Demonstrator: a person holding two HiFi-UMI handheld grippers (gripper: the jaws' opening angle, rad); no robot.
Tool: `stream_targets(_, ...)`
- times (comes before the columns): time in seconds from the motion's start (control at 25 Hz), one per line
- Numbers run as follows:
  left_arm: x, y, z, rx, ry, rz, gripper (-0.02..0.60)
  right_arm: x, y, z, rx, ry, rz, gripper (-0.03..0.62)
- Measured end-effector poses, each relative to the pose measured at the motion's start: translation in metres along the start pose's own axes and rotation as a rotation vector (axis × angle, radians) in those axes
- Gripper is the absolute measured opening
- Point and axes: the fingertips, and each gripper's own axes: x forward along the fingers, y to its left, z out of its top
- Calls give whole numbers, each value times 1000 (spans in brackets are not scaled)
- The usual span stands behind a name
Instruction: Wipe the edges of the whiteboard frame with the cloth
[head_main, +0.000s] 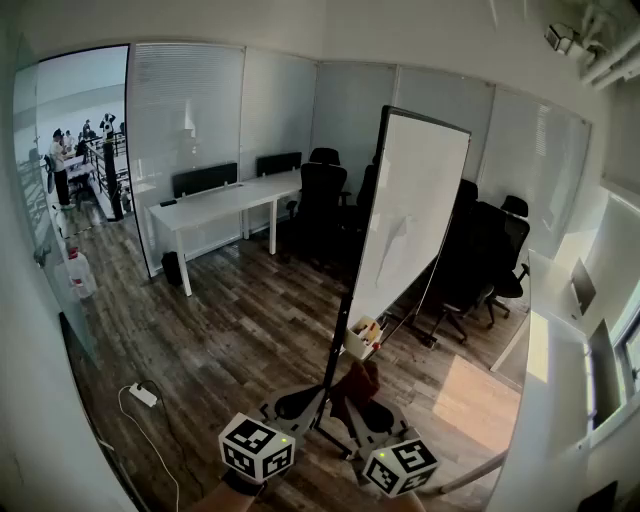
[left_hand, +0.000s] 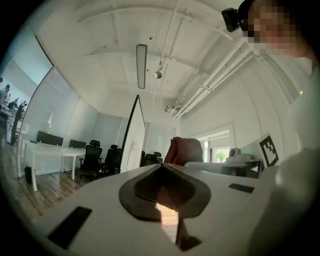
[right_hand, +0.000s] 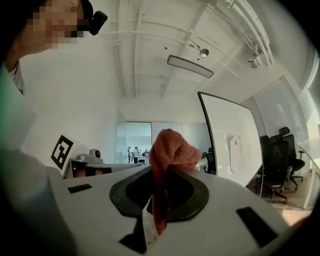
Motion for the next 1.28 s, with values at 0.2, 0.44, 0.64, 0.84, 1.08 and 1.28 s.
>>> stream_targets(0.2,-6,-3,-8,-3,16,2,8,-8,5,-6,11,11,-2,46)
stream_targets(0.44,-5,-5,-8,-5,17,0,8,-11,6,-6,29,12,4,46)
stream_targets(0.64,-1,-1,-7,-1,17,-4,8,-11,8,-1,45,-1,11,46)
stream_targets(0.84,-1,8,12,17,-1,-15,8,-5,9,18,17,-17,-8,46)
stream_targets(1.08,-12,23,19,30,-8,-43,8,9,17,23,-2,-24,-42,46)
stream_targets(1.28,-19,43,15,20,-4,-57,8,26,24,12,-23,-7,-59,46)
